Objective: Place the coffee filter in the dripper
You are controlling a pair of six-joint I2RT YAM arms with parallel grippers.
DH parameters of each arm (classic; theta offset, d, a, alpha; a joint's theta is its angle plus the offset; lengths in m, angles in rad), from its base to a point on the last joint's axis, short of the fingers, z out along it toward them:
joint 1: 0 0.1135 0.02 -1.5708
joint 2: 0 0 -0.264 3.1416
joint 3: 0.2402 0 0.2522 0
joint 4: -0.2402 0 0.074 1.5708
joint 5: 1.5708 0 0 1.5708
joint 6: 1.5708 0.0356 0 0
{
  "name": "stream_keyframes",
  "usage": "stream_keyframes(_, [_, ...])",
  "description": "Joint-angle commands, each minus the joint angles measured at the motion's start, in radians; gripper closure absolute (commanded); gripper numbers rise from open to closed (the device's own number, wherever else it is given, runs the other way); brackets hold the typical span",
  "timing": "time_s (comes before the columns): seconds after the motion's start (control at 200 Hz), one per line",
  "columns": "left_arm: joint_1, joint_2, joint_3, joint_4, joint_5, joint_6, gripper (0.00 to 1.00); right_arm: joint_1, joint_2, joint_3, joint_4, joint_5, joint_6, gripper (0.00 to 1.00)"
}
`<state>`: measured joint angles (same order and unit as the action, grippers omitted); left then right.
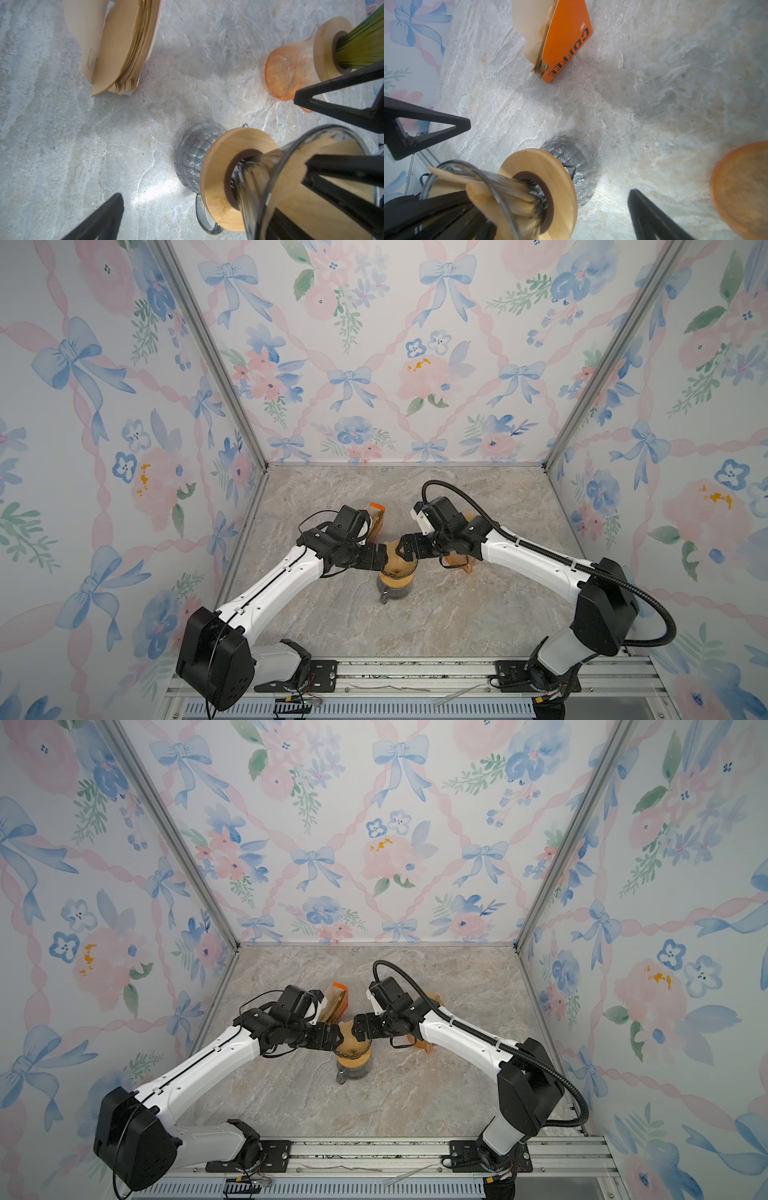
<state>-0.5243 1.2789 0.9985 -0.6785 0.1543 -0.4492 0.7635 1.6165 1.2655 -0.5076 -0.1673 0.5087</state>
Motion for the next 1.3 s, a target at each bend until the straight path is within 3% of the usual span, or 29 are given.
stream_keyframes(0.0, [-0.008,-0.015,-0.009,-0.013,0.001,0.001,0.02,-0.013,0.003,0.010,-0.032,0.059,-0.007,0.04])
stream_keyframes(0.345, [-0.008,-0.017,-0.010,-0.013,0.002,-0.001,0.02,-0.016,-0.019,-0.011,-0.022,0.059,-0.018,0.04])
stream_keyframes(0.555, [-0.008,-0.023,-0.007,-0.013,0.001,-0.002,0.02,-0.004,-0.068,-0.040,0.041,-0.089,0.012,0.04])
stream_keyframes(1.295, [-0.007,-0.015,-0.001,-0.013,0.001,-0.001,0.02,0.113,-0.064,-0.053,-0.061,-0.095,-0.007,0.04])
